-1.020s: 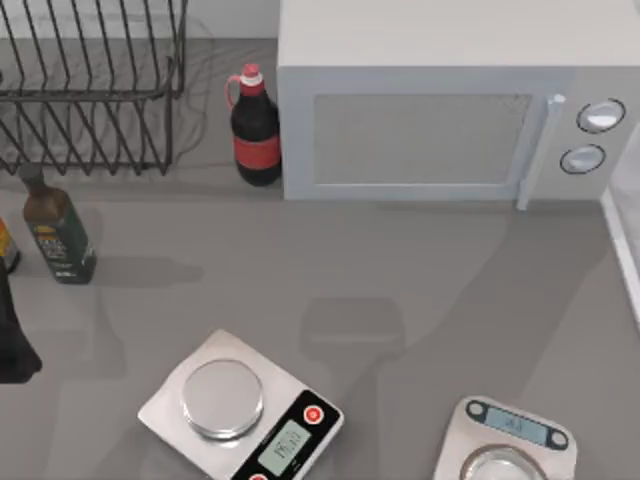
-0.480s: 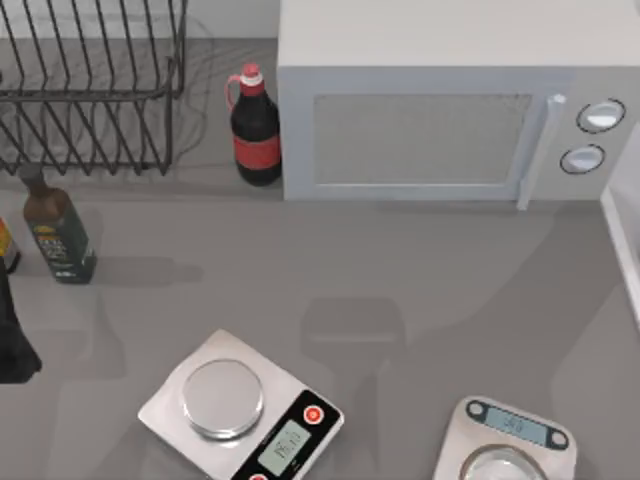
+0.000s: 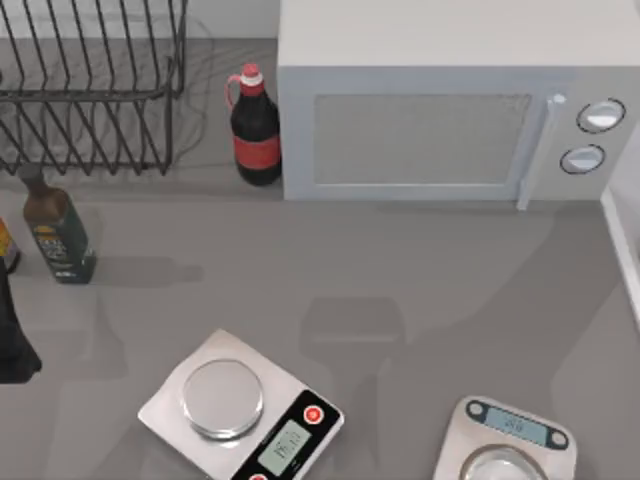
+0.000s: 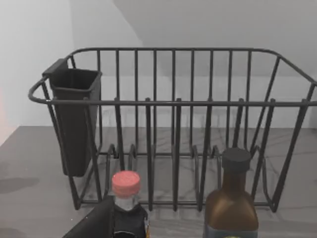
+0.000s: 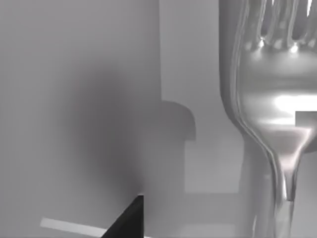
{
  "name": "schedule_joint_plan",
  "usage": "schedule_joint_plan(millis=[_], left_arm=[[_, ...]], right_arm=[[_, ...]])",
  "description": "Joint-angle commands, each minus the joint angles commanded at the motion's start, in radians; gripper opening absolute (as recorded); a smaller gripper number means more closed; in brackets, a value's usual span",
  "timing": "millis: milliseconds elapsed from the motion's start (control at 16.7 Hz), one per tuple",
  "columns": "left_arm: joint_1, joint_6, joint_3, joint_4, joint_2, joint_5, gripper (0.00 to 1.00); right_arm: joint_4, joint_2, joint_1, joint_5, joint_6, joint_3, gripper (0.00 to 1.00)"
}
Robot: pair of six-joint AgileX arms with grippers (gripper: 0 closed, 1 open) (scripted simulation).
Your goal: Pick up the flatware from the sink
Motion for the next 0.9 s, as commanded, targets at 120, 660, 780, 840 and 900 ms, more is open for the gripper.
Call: schedule_joint_plan(millis=[120,660,780,840,900], left_arm=[[0.0,0.0,0.0,0.0,0.0,0.0,1.0],[0.0,0.0,0.0,0.0,0.0,0.0,1.0],[0.0,0.0,0.0,0.0,0.0,0.0,1.0],[0.0,0.0,0.0,0.0,0.0,0.0,1.0],[0.0,0.0,0.0,0.0,0.0,0.0,1.0]], right_arm=[[0.0,0.0,0.0,0.0,0.0,0.0,0.25],[0.0,0.0,0.0,0.0,0.0,0.0,0.0],[0.0,0.0,0.0,0.0,0.0,0.0,0.0],[-0.013,-0.046,0.003,-0.011,0.009,0.012,0.0],[-0.016,-0.047,0.003,-0.011,0.009,0.015,0.0]])
